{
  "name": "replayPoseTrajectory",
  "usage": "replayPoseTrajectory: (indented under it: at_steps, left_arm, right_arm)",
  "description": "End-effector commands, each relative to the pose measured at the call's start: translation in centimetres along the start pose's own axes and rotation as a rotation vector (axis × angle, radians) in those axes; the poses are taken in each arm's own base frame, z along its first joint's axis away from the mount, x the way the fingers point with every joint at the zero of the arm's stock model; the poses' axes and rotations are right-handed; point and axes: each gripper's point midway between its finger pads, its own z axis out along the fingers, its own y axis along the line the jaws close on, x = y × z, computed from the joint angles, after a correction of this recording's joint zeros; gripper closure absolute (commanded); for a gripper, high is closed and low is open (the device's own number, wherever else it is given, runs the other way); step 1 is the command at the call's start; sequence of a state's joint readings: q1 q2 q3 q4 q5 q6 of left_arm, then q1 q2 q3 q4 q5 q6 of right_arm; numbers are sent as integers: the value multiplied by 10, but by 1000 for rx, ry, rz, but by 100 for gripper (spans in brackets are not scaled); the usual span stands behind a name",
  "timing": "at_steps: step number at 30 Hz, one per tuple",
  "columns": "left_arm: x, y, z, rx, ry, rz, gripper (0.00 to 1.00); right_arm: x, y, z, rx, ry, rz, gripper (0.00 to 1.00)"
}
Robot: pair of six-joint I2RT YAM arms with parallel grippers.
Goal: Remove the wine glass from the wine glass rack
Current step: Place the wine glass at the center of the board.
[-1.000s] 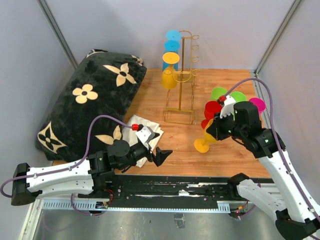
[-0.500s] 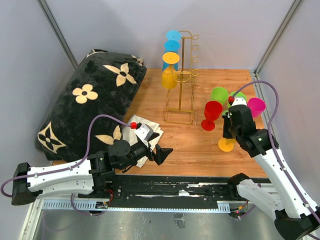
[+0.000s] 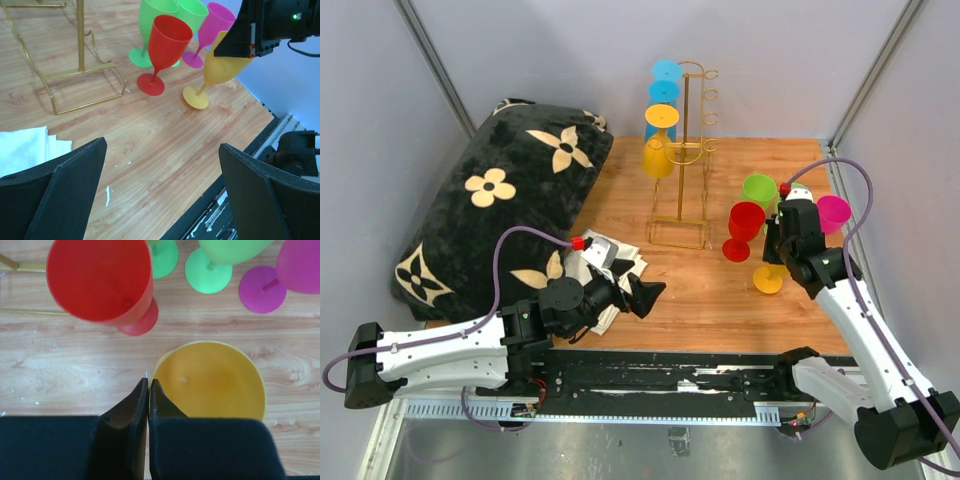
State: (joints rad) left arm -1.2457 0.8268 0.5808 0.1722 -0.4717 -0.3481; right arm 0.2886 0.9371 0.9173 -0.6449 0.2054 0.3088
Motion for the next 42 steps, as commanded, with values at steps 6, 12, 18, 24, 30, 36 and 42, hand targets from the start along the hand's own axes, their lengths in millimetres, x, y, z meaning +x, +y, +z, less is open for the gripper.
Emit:
replayPoseTrajectory:
  at_steps: [6,12,18,24,30,36,42]
  left_arm:
    - [-26,9,-3,-91,-96,-193,0]
    - [-23,9,-4,-105,-46,-182,0]
    - [-19,13,-2,-149,-12,-177,0]
    - [-17,18,-4,-168,-19,-182,0]
    - [-16,17,-4,-165,-10,-179,0]
    - [-18,18,-5,-178,-5,-166,0]
    - [-17,17,-3,-174,2,-170,0]
  right_arm:
    - [-32,-19,29,72,-97,69,99]
    - [-28,-16,49,41,-69,79,96]
    - [-20,-21,61,62,-31,78,95]
    - [-24,-23,62,68,-62,71,93]
    - [-25,-22,66,67,-53,89,92]
    - [-32,-23,67,74,-64,95,90]
    - [-31,-28,64,103,-41,104,85]
